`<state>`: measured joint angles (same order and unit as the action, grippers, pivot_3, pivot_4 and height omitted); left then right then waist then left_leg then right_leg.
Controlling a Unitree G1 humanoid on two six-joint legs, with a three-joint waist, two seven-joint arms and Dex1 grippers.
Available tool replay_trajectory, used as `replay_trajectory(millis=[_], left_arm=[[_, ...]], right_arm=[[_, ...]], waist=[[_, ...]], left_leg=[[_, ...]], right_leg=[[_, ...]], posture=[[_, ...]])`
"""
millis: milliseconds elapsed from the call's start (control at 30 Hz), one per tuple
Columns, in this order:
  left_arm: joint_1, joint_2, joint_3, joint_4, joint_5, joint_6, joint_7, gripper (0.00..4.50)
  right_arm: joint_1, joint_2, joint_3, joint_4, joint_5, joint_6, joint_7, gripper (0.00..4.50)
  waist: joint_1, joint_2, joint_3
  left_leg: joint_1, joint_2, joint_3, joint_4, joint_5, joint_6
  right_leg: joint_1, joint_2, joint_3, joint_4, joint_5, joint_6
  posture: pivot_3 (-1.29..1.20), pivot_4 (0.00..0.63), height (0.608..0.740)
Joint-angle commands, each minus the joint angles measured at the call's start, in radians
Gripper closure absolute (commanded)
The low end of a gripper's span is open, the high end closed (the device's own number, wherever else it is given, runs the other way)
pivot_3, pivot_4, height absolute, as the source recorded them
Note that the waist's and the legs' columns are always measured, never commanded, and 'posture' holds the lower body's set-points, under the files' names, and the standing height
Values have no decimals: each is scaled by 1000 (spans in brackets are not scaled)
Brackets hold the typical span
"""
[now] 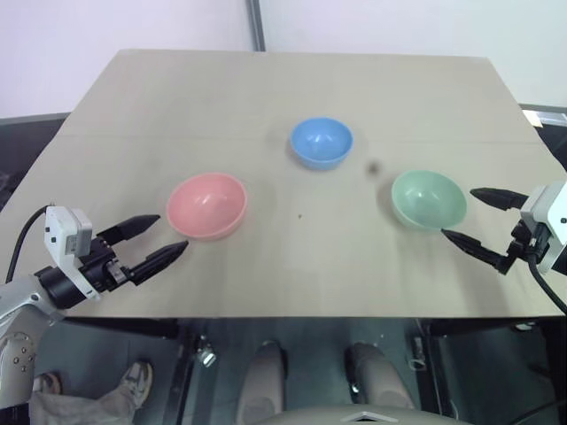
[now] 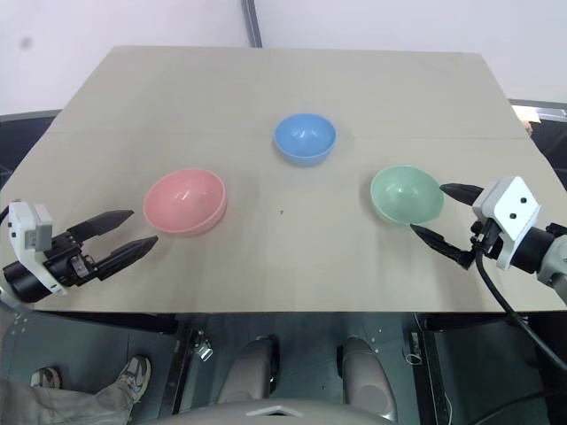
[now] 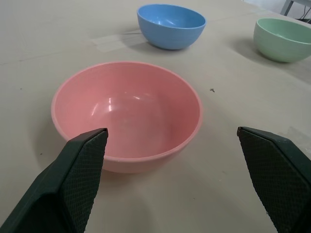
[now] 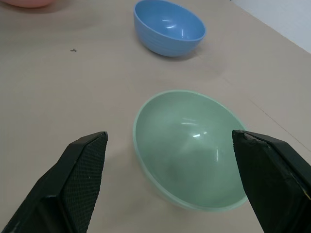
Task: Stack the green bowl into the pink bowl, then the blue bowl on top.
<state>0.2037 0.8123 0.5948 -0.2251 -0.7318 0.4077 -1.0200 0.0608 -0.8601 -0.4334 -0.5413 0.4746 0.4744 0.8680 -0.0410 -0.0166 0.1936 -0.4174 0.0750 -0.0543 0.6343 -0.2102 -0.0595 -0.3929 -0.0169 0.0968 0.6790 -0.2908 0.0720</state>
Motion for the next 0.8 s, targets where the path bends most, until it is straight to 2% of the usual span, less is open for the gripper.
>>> replay_trajectory(millis=[33, 300, 433, 567, 700, 800], left_arm=[[-31, 10, 17, -41, -25, 10, 14, 0], [-175, -30, -39, -101, -87, 47, 76, 0], [-205, -45, -80, -125, -91, 39, 58, 0], [-232, -70, -111, -152, -79, 39, 103, 0], [-220, -83, -163, -231, -15, 53, 204, 0], [-200, -69, -159, -257, -42, 92, 216, 0]], right_arm=[[-31, -23, -12, -14, 12, -11, 2, 48], [-127, -7, 84, -9, 16, 26, -42, 48], [-211, 36, 200, -53, 23, 99, -111, 48], [-307, 92, 332, -82, -37, 143, -198, 48], [-382, 142, 421, -60, -39, 115, -178, 48], [-408, 111, 444, -33, -32, 139, -125, 48]], waist=[[0, 0, 0], [0, 0, 0], [-3, 0, 0], [-2, 0, 0], [1, 0, 0], [1, 0, 0]], left_leg=[[0, 0, 0, 0, 0, 0], [0, 0, 0, 1, 0, 0], [0, 0, 1, -1, 0, 0], [0, 0, 0, -1, 0, 0], [-1, 0, 1, 0, 0, 0], [-1, 0, 0, 0, 0, 0]], right_leg=[[0, 0, 0, 0, 0, 0], [0, 0, 1, 1, 2, 2], [-1, 1, 1, 1, 3, -1], [-2, 1, 1, 1, 3, -1], [-1, 0, 1, 1, 3, 0], [-1, 0, 1, 0, 3, -1]], posture=[[0, 150, 740], [0, 150, 740], [0, 150, 740], [0, 150, 740], [0, 150, 740], [0, 150, 740]])
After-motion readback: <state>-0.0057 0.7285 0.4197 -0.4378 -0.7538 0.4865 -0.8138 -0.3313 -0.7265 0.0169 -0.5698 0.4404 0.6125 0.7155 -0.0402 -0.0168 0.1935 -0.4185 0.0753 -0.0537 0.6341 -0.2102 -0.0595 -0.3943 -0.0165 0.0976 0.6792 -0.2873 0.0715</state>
